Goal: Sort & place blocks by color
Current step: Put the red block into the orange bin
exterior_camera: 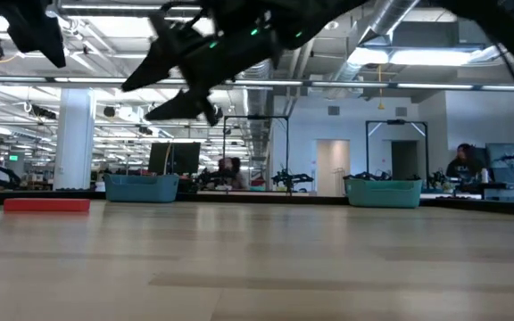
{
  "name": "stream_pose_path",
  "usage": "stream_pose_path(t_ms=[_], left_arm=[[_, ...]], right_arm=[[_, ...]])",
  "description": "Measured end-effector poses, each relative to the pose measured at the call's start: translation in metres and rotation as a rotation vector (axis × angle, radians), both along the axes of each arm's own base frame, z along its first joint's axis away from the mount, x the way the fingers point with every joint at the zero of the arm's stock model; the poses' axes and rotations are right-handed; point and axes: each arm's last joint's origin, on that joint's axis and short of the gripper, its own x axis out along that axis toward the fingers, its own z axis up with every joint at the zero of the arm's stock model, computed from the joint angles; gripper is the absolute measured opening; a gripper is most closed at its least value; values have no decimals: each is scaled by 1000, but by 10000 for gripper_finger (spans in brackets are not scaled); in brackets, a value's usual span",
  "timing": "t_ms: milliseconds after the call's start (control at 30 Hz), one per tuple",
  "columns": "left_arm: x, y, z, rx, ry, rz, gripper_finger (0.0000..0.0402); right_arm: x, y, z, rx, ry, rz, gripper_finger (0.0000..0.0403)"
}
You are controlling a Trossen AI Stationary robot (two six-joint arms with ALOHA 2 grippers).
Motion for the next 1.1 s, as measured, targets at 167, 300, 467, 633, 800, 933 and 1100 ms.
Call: stream_pose_path(t_ms=[167, 300, 467, 633, 800, 933, 1100], left_arm=[[-11, 10, 2, 85, 3, -13, 109], [-14, 16, 4, 146, -1, -45, 109], [-16, 19, 3, 123, 26, -44, 109], [-21, 21, 0, 147, 102, -55, 109], [-22, 21, -1, 157, 113, -69, 109], [-22, 21, -1, 150, 110, -58, 109], [-22, 21, -1, 124, 102, -21, 109]], right_arm=[[38, -12, -26, -72, 13, 24, 308], [63, -13, -44, -238, 1, 108, 308], [86, -13, -73, -348, -2, 165, 308], [90, -14, -104, -359, -14, 200, 308], [90, -9, -127, -334, 15, 311, 308], [89, -4, -136, -343, 42, 340, 308], [89, -3, -147, -321, 61, 320, 292]])
